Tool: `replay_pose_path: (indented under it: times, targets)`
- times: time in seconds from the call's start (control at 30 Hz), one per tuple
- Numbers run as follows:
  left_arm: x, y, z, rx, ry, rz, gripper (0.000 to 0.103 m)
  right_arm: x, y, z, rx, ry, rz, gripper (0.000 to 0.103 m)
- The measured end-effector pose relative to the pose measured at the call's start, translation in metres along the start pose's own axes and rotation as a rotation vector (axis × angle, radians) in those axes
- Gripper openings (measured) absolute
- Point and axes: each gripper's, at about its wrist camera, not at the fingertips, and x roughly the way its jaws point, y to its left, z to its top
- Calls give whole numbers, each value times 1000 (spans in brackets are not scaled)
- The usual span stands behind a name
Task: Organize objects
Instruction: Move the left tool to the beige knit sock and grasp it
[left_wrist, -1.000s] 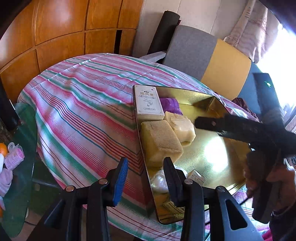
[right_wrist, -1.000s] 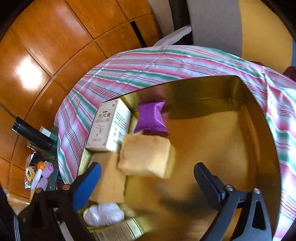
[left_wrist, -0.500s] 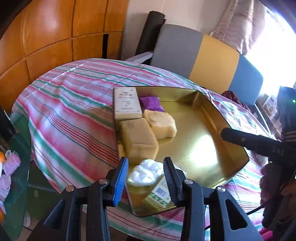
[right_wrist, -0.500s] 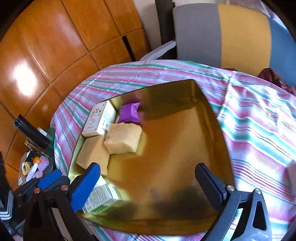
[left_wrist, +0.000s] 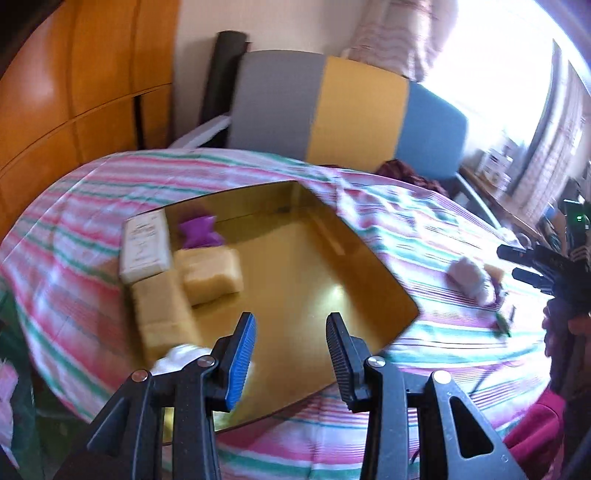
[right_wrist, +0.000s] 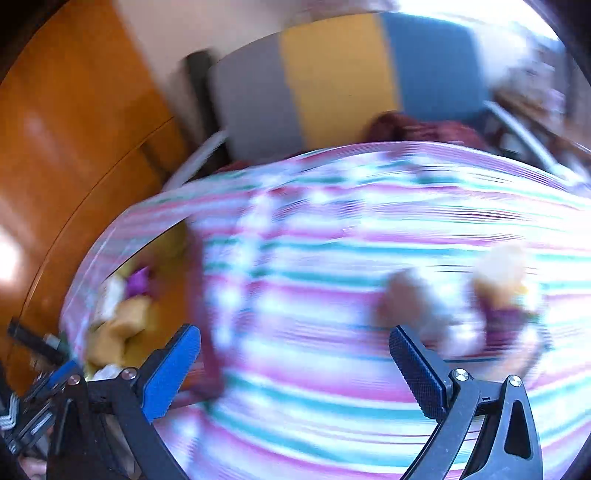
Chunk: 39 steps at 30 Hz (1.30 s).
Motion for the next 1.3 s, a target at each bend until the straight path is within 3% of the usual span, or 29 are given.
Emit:
replay_pose_path:
  times: [0.2, 0.37, 0.57, 0.67, 0.93, 1.03, 1.1, 1.3]
  targets:
    - [12, -62, 16, 105, 17, -114, 39, -29, -124, 4, 315, -115, -167, 103]
    - [35, -117, 28, 158, 74, -223, 39, -28, -190, -13, 614, -121, -188, 103]
    - [78, -168, 34, 135, 178, -327, 43, -31, -191, -13, 628, -133, -140, 103]
    - [98, -187, 36, 109, 226, -383, 59, -32, -184, -13, 614, -138, -122, 103]
    - [150, -219, 46, 1, 325, -451, 69, -31, -182, -16, 621, -126, -67, 103]
    - [167, -228, 49, -39, 345, -455, 73, -30, -183, -17, 627, -125, -54, 103]
    - [178, -232, 52, -74, 349, -455, 82, -29, -184, -17, 630, -125, -46, 103]
    - [215, -245, 53, -165, 386, -426, 87, -28, -184, -17, 636, -127, -37, 103]
